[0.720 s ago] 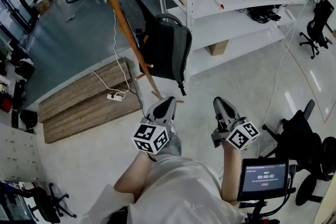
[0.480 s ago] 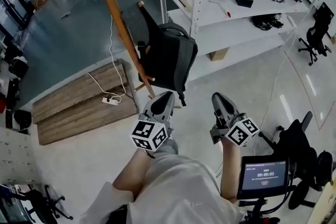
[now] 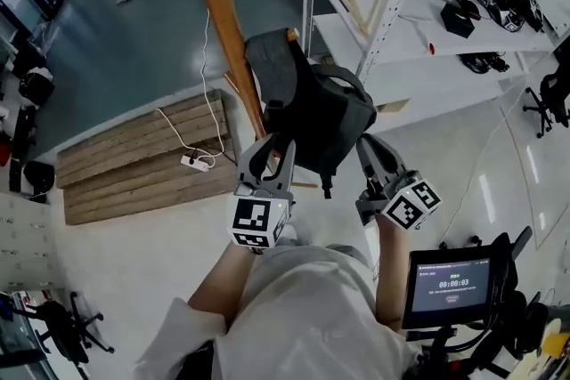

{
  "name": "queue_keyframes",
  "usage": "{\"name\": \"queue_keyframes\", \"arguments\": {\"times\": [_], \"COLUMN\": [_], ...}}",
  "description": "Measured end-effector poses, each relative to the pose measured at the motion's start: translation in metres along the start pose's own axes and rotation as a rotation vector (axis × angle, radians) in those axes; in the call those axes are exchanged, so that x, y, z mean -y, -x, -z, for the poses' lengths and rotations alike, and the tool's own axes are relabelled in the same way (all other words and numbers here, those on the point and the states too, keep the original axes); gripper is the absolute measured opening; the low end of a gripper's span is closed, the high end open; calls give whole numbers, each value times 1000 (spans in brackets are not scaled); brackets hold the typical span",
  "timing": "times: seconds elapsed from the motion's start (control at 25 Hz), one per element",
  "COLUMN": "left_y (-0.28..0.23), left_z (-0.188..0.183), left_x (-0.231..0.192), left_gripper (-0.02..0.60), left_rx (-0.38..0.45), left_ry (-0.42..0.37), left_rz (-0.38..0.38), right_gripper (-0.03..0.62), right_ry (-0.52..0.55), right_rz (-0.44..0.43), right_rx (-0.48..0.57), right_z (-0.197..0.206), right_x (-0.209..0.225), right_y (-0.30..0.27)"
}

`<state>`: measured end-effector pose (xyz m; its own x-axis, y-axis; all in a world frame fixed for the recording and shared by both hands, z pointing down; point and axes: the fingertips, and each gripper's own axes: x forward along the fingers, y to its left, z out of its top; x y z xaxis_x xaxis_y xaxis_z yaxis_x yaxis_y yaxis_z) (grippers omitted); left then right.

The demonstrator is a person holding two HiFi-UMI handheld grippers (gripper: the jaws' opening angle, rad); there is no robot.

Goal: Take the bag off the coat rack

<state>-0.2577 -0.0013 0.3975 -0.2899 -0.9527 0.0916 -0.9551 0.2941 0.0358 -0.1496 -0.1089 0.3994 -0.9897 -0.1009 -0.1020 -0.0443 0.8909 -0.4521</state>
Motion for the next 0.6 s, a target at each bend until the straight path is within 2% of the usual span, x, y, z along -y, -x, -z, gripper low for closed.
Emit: {"name": "queue_keyframes", "arguments": {"times": [0.28, 0.4, 0.44, 0.52, 0.6], "left_y": [-14, -21, -25, -36, -47], "left_z": [-23, -36, -40, -43, -45], "left_x": [-11, -17, -19, -23, -24], "left_gripper": [183, 215, 231, 258, 271], "left_rx": [11, 12, 10, -15, -47], "left_ry": [-158, -156, -152, -158, -175], "left_rz": [-178, -227, -244, -289, -331], "right_gripper": [18, 24, 55, 67, 110], "right_ry": [38, 117, 149, 215, 320], "right_rz": [-118, -173, -198, -247, -257], "right_rx": [-52, -93, -109, -152, -204], "right_z": [-24, -38, -42, -48, -52], "right_x": [11, 7, 6, 9, 18], "right_y": [-42, -57, -62, -73, -84]}}
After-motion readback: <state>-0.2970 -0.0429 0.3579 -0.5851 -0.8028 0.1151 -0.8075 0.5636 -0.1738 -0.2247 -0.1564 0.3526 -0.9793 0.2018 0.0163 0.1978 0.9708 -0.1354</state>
